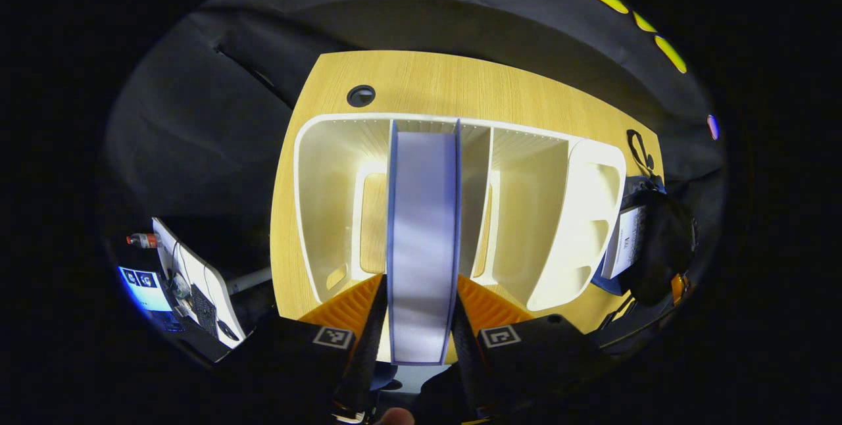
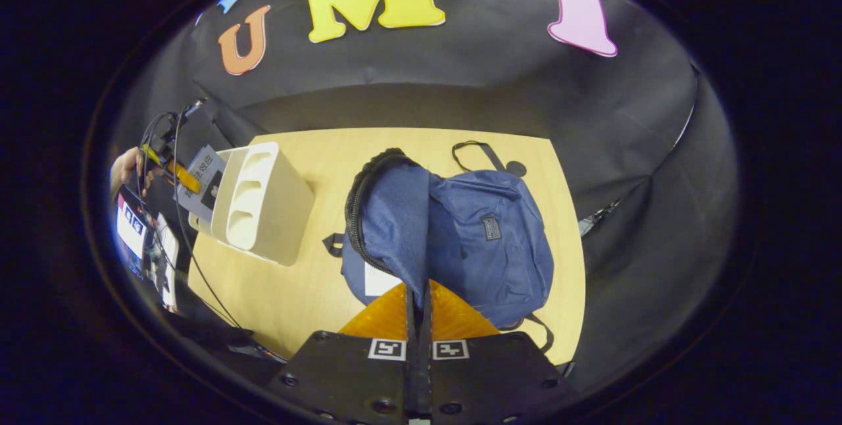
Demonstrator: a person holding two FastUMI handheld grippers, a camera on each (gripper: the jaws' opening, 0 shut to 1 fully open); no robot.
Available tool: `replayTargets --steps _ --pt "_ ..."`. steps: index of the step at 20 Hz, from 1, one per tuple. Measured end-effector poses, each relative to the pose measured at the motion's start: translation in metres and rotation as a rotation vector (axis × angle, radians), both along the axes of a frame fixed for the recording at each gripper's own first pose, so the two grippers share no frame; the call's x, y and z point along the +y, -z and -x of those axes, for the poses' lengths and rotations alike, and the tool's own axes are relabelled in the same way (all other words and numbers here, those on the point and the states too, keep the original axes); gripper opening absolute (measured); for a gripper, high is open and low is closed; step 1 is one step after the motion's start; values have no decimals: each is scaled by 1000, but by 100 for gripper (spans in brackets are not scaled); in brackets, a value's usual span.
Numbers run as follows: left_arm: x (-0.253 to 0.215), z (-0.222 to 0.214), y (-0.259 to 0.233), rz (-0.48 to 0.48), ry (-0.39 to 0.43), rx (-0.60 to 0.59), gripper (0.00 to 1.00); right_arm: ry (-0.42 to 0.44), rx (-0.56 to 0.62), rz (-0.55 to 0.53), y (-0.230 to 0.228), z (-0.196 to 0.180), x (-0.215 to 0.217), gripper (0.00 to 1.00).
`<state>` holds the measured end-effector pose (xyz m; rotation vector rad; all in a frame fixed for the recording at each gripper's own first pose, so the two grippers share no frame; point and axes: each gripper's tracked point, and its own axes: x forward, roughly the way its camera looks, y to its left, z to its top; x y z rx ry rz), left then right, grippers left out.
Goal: Open the schoolbag, grab two books from the bookshelf and put them into the schoolbag.
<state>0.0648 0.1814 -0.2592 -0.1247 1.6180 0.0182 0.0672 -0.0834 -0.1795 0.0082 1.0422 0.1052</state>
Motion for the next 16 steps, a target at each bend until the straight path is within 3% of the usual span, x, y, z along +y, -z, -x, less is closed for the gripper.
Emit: replayTargets --steps 2,5,9,10,11,16 --pt "-4 6 -2 12 -24 15 48 -3 1 -9 2 1 2 0" --pt "-3 8 -11 9 -31 -6 45 -5 2 -17 3 1 5 0" --pt "9 12 -44 -1 16 -91 42 -12 -3 -20 4 2 8 2" --pt "11 16 -55 5 21 -107 37 -14 0 -21 5 2 10 3" --pt "14 20 -66 9 23 -124 41 -17 -2 -21 5 2 11 0" --pt "21 30 -133 33 -12 -251 40 -38 -11 -25 9 6 17 0"
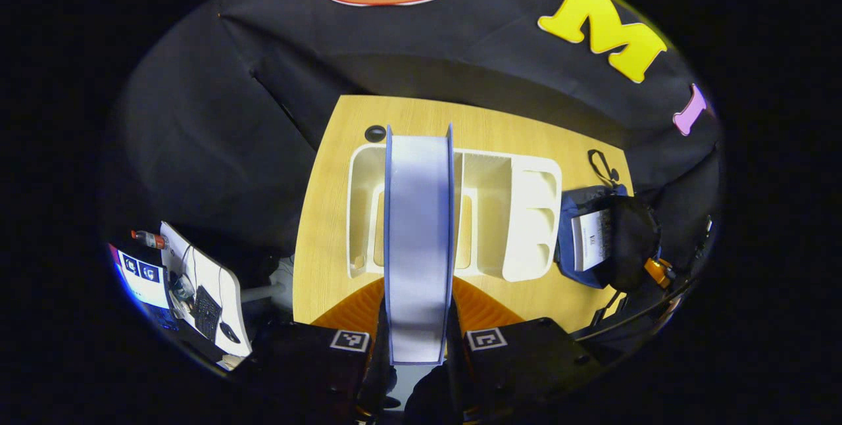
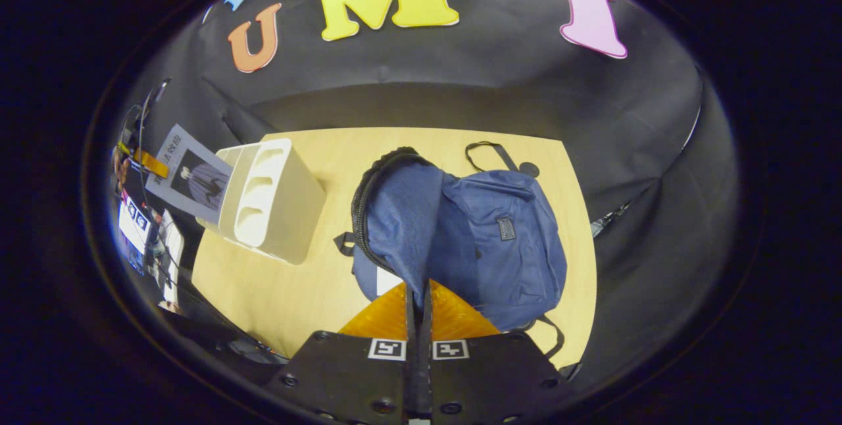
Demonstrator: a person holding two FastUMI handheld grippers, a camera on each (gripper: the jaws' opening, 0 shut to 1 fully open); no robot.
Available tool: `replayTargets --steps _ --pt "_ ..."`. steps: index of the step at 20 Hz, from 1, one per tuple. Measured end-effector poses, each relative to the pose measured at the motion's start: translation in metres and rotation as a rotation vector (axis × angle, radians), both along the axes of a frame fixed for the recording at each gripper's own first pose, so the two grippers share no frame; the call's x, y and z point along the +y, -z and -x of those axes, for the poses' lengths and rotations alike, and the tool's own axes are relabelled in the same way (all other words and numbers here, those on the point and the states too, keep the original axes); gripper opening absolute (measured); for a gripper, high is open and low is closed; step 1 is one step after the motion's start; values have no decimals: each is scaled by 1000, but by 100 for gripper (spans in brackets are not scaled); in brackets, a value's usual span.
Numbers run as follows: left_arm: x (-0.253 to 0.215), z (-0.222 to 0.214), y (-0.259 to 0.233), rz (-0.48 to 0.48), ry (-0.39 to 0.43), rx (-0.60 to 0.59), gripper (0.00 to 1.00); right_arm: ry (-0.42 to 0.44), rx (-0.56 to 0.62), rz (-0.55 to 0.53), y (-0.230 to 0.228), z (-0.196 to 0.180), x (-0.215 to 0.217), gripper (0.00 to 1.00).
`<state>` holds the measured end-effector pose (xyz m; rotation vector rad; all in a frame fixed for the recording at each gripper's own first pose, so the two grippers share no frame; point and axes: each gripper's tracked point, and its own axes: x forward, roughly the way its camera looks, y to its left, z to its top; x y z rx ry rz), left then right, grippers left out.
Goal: Open the schoolbag, grab two books from the bookshelf and put them into the schoolbag.
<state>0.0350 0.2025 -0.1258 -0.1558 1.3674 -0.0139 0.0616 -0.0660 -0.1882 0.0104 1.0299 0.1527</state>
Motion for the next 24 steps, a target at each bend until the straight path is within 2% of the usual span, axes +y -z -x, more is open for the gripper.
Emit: replayTargets --steps 4,11,15,18,19,20,21,24 --pt "-8 4 -48 62 -26 -109 39 -6 -13 9 -1 3 -1 0" --pt "-58 22 -102 295 -76 -197 38 18 -42 28 -10 13 -7 0" --pt "-114 21 -118 477 -64 -225 38 22 -51 53 -16 18 -12 0" --pt "-153 25 -122 572 -34 -225 38 25 -59 64 -18 19 -15 0" --pt "-165 25 -121 598 -26 -222 38 31 -60 62 -18 19 -15 3" --pt "-178 25 -118 630 -19 -213 43 37 -62 54 -17 19 -16 0" --pt "-193 25 -112 661 -18 -205 38 41 -63 50 -17 19 -16 0" --pt "-224 31 -86 729 -32 -155 38 48 -66 45 -18 18 -19 0"
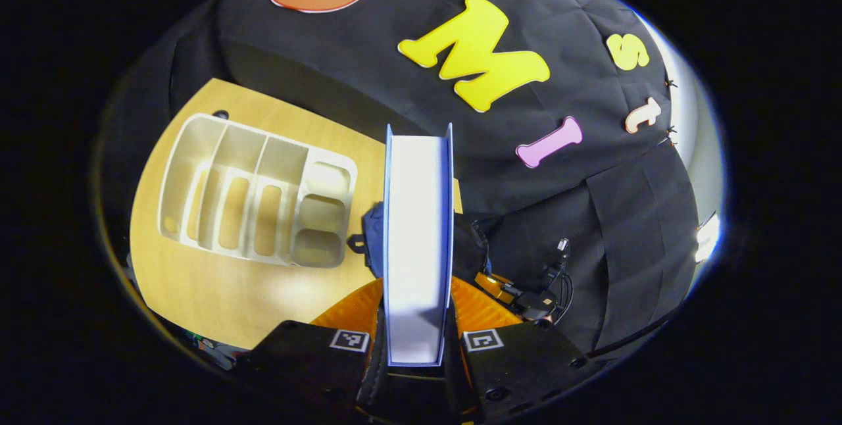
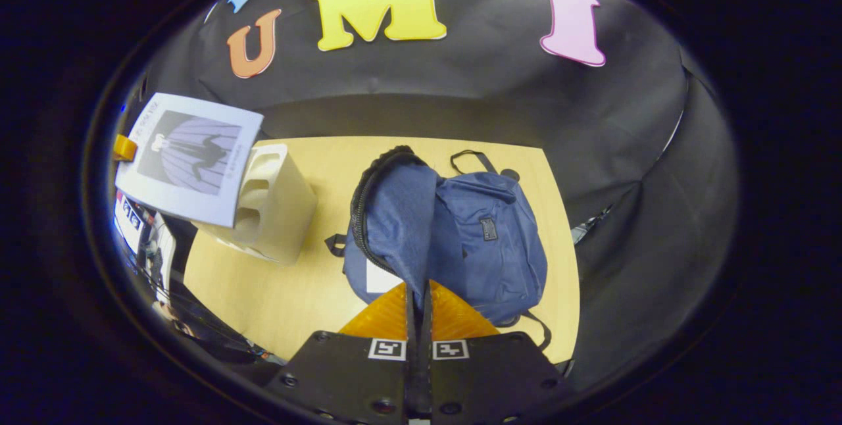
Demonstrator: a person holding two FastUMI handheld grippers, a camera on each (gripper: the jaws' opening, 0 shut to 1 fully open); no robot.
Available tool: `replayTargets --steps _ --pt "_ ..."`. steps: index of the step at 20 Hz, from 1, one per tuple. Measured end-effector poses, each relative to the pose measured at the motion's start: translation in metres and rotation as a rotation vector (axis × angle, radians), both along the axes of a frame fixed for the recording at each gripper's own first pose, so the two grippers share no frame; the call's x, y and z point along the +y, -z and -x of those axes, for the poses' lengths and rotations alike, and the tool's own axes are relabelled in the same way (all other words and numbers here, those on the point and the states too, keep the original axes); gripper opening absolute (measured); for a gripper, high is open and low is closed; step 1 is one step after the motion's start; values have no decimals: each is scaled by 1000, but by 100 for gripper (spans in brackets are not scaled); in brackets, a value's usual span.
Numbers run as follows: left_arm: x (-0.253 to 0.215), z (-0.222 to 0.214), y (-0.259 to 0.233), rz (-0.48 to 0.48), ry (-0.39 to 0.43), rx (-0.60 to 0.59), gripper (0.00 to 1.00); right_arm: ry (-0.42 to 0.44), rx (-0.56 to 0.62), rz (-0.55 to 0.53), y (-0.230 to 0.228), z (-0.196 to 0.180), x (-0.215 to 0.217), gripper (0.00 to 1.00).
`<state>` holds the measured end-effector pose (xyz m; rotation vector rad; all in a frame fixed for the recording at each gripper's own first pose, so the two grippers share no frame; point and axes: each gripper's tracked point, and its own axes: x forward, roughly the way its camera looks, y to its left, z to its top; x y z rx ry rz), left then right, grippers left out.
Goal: Open the schoolbag, grab two books from the bookshelf and put them into the schoolbag.
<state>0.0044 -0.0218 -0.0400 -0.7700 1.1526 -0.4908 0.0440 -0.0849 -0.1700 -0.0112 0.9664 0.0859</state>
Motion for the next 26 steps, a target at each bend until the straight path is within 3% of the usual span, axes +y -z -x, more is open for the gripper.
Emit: replayTargets --steps 9,16,17,18,26 --pt "-90 27 100 177 -8 169 38 21 26 -18 1 -8 -11 0" --pt "-138 29 152 199 -6 176 38 30 38 -23 -6 -11 -14 0" --pt "-146 26 159 195 -9 174 44 32 39 -23 -6 -11 -14 0" --pt "-154 24 163 199 -11 179 38 36 39 -23 -7 -12 -15 0" --pt "-213 9 204 207 9 129 38 37 38 -3 -15 -13 -17 0"
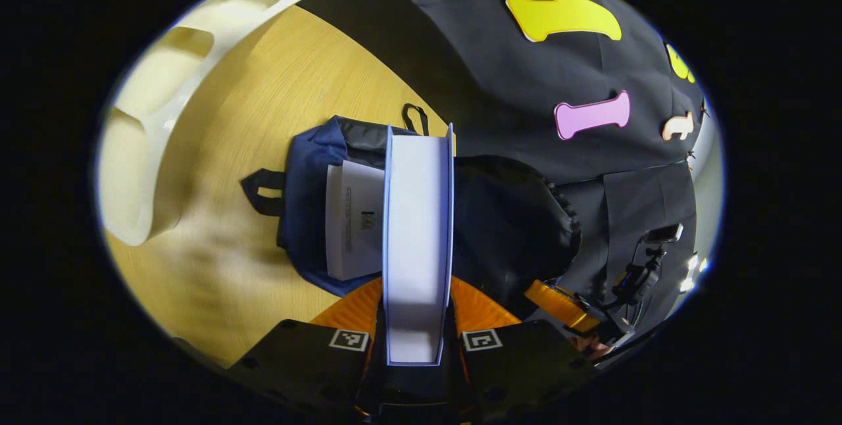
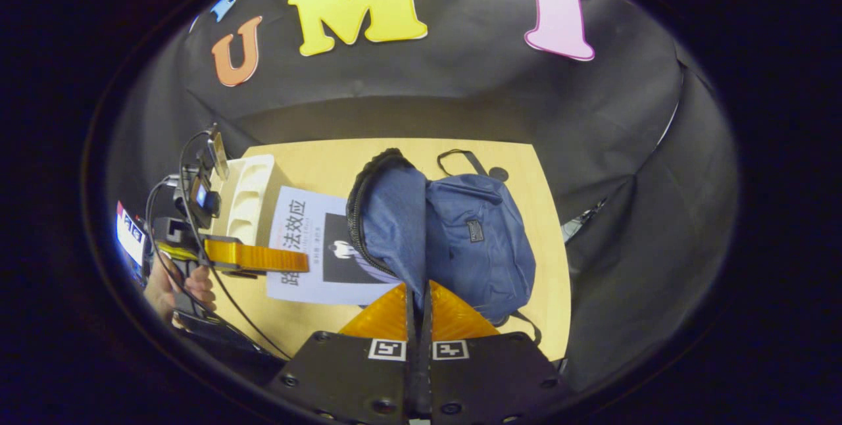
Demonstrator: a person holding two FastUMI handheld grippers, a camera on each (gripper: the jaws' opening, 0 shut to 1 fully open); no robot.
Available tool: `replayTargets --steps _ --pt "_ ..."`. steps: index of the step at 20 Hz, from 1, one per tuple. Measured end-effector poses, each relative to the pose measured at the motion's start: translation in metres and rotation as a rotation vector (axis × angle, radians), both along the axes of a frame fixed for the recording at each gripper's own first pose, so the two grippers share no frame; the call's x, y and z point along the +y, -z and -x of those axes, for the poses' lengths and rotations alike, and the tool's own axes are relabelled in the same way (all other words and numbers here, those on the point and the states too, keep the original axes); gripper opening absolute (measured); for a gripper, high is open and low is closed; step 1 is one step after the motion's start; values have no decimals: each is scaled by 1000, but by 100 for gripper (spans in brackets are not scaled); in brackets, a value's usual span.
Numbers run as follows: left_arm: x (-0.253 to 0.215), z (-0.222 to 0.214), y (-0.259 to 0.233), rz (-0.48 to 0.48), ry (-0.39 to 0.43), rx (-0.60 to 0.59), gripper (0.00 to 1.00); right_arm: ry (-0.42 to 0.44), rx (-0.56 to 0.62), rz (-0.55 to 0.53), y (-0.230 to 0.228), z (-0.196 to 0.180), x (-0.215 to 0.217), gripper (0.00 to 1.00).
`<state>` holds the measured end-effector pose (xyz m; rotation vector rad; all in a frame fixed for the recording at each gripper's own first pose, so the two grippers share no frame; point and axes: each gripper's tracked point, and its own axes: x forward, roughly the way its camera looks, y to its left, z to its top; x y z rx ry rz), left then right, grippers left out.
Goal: Open the schoolbag, grab two books from the bookshelf and put them into the schoolbag.
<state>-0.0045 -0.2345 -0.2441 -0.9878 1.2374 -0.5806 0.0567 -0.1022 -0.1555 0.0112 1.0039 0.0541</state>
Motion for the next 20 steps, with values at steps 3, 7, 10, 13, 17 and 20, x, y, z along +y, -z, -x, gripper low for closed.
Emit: replayTargets --steps 3,7,10,13,17,20 --pt "-19 -9 10 32 -24 -24 38 -1 -6 -5 -4 -2 2 0" --pt "-39 -13 25 94 -43 -24 38 -19 -16 -20 -9 -8 13 0" --pt "-51 -19 38 150 -70 19 38 -32 -15 -42 -8 -7 26 0" --pt "-63 -21 43 163 -64 11 37 -48 -9 -36 -7 -7 32 0" --pt "-72 -24 54 136 -42 14 46 -69 -7 -16 -6 -8 34 0" --pt "-59 -24 79 -17 -13 23 57 -72 -3 -16 -4 -6 34 0"
